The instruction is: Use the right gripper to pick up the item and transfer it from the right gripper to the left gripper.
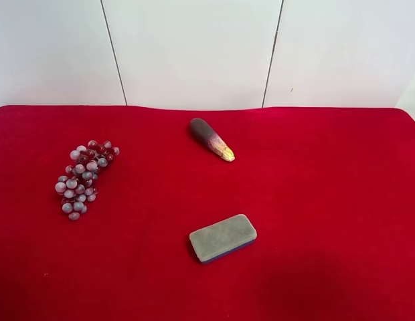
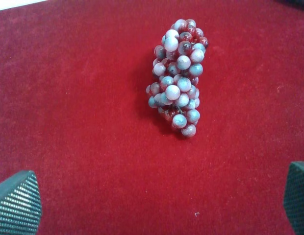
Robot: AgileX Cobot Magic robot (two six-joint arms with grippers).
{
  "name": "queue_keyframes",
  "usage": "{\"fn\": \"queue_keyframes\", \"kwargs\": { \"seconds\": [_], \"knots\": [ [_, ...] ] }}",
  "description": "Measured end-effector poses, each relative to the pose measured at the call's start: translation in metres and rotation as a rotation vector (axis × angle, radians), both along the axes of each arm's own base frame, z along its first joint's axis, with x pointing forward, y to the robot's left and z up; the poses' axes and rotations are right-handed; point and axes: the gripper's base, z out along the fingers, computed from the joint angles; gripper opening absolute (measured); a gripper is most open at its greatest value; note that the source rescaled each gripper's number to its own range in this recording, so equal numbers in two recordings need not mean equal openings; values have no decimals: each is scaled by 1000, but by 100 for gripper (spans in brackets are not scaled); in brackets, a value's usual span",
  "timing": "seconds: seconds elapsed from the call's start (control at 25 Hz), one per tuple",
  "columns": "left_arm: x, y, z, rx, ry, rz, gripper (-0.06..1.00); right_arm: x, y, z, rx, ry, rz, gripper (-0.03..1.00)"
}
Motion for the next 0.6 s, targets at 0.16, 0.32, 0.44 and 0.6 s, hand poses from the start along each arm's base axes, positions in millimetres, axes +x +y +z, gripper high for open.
{"fn": "queue_keyframes", "kwargs": {
  "seconds": [0.16, 0.32, 0.44, 0.6],
  "knots": [
    [0, 0, 0, 0, 0, 0, 100, -1, 0, 0, 3, -9, -101, 71],
    [0, 0, 0, -1, 0, -1, 100, -4, 0, 0, 7, -29, -171, 71],
    [0, 0, 0, -1, 0, -1, 100, -4, 0, 0, 7, -29, -197, 71],
    [0, 0, 0, -2, 0, -1, 100, -4, 0, 0, 8, -29, -201, 71]
  ]
}}
